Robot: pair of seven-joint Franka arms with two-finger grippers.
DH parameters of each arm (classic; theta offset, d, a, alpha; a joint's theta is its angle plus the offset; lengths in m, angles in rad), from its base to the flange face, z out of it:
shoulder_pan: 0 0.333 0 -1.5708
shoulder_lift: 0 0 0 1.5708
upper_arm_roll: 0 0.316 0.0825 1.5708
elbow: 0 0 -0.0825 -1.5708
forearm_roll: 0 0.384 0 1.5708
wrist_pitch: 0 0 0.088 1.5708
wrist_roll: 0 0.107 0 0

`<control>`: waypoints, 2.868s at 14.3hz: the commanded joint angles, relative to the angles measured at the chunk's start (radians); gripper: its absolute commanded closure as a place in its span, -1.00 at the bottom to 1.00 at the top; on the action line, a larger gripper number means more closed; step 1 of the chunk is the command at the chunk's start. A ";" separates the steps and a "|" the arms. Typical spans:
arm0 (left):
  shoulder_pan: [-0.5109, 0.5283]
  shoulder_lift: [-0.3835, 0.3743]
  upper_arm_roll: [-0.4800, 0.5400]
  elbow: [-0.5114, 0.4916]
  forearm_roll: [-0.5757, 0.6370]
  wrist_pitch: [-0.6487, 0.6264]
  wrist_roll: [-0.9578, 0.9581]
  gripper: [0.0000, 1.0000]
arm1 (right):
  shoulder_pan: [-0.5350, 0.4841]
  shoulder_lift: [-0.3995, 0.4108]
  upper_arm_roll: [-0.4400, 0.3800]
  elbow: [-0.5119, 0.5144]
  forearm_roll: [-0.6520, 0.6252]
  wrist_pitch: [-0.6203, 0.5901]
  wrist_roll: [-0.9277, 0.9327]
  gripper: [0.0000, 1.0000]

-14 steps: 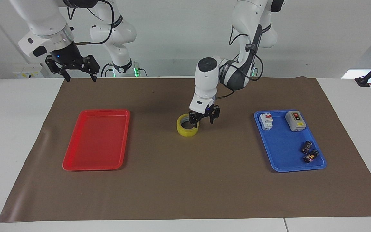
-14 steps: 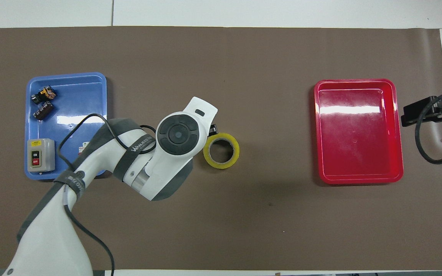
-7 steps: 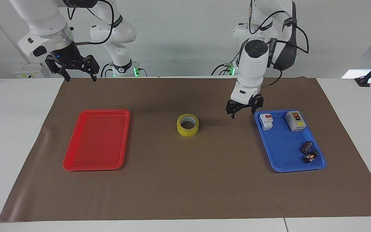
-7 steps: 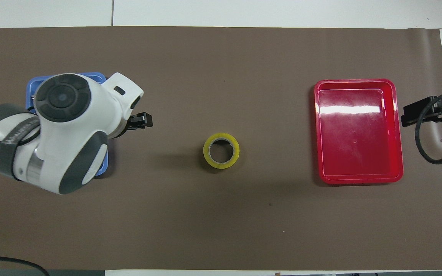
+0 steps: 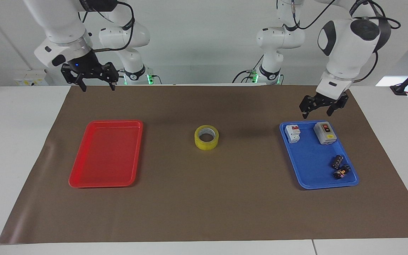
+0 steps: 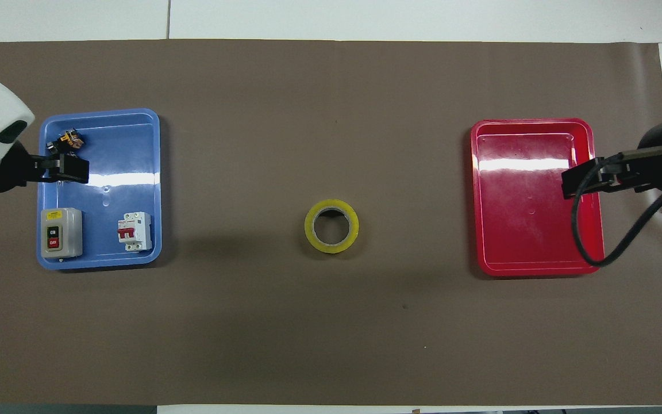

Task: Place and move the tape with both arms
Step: 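Withdraw the left gripper to the blue tray while the right gripper advances, then lower the right gripper onto the yellow tape and grasp it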

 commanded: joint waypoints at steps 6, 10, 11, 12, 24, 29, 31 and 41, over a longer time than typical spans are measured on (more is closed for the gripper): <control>0.060 0.024 -0.007 0.157 -0.068 -0.179 0.053 -1.00 | 0.328 0.001 0.004 -0.359 0.009 0.449 0.220 -1.00; 0.083 0.036 -0.007 0.184 -0.090 -0.230 0.055 -1.00 | 0.394 0.108 0.004 -0.403 0.010 0.676 0.325 -1.00; 0.085 0.032 -0.007 0.176 -0.090 -0.235 0.056 -1.00 | 0.393 0.115 0.004 -0.426 0.015 0.722 0.325 -1.00; 0.083 0.029 -0.007 0.170 -0.088 -0.235 0.059 -1.00 | 0.392 0.131 0.004 -0.434 0.024 0.748 0.325 -1.00; 0.069 -0.013 -0.019 0.118 -0.081 -0.236 0.053 -1.00 | 0.454 0.362 0.007 -0.441 0.066 0.999 0.297 -1.00; 0.054 -0.013 -0.021 0.118 -0.079 -0.244 0.053 -1.00 | 0.452 0.359 0.007 -0.469 0.066 1.016 0.287 -1.00; 0.054 -0.013 -0.021 0.118 -0.078 -0.242 0.053 -1.00 | 0.449 0.357 0.007 -0.484 0.066 1.036 0.260 -0.99; 0.052 -0.019 -0.022 0.110 -0.078 -0.244 0.053 -1.00 | 0.434 0.357 0.007 -0.471 0.073 1.002 0.267 1.00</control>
